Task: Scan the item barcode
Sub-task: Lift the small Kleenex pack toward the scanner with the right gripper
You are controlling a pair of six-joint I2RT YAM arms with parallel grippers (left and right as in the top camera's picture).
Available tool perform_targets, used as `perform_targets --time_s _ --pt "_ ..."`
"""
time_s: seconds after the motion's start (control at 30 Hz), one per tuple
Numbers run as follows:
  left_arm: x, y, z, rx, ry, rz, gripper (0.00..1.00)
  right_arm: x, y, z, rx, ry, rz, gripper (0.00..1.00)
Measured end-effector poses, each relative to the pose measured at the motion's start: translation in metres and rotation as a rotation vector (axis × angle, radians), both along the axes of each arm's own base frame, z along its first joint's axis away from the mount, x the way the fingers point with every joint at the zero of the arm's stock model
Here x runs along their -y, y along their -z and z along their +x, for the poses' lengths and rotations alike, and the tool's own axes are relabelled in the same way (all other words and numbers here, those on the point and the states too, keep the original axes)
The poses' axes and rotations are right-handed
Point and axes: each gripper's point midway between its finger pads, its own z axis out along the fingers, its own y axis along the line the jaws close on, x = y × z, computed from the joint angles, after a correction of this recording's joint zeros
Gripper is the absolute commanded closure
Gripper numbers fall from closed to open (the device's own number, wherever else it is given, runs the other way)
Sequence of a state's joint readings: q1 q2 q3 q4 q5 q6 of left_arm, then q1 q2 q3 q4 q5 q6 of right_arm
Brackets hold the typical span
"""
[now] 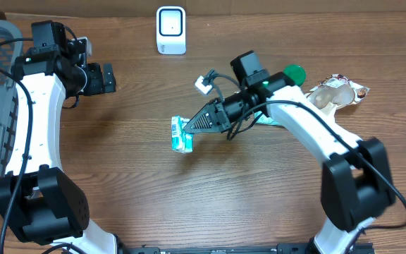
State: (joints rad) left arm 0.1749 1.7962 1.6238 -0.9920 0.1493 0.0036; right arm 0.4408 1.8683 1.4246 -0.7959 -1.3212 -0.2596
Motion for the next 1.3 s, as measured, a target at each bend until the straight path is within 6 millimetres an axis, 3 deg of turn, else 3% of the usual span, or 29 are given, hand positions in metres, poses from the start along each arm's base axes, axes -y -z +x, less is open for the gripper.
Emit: perform_targets --time_s 0.13,0.4,0.47,0.63,0.7,0.8,0.9,1.1,1.13,1.17,1.23,1.3 --pt "0.000 0.000 0.000 0.000 0.000 0.000 0.00 0.002 -0.023 -0.009 0.046 -0.032 0.083 0.96" --pt "0.000 0.000 0.000 0.000 0.000 0.000 0.00 0.001 -0.024 -0.007 0.039 -0.026 0.076 0.96" --pt "0.000 0.000 0.000 0.000 0.000 0.000 0.00 0.001 -0.014 -0.001 0.010 0.017 -0.004 0.96" --pt "0.000 0.000 0.000 0.000 0.000 0.000 0.01 0.012 0.037 0.021 -0.115 0.238 -0.365 0.96" --pt "0.000 0.000 0.000 0.000 0.000 0.000 0.01 0.027 0.062 0.026 -0.178 0.354 -0.560 0.96" --pt "0.000 0.000 0.000 0.000 0.000 0.000 0.00 0.053 0.076 0.035 -0.196 0.498 -0.776 0.96" --pt "0.000 0.000 0.000 0.000 0.000 0.000 0.00 0.072 0.051 0.063 -0.107 0.649 -0.883 0.96" --pt "0.000 0.000 0.000 0.000 -0.001 0.001 0.00 0.083 -0.055 0.150 0.215 0.955 -0.828 0.96" --pt "-0.001 0.000 0.000 0.000 -0.001 0.003 0.01 0.085 -0.079 0.175 0.325 1.039 -0.804 0.96" --pt "-0.001 0.000 0.000 0.000 -0.001 0.003 0.00 0.085 -0.084 0.180 0.344 1.054 -0.796 0.96" --pt "-0.001 0.000 0.000 -0.001 -0.002 0.003 0.00 0.085 -0.112 0.219 0.533 1.183 -0.757 0.96" --pt "-0.001 0.000 0.000 -0.001 -0.001 0.003 0.01 0.082 -0.124 0.243 0.658 1.262 -0.743 0.96"
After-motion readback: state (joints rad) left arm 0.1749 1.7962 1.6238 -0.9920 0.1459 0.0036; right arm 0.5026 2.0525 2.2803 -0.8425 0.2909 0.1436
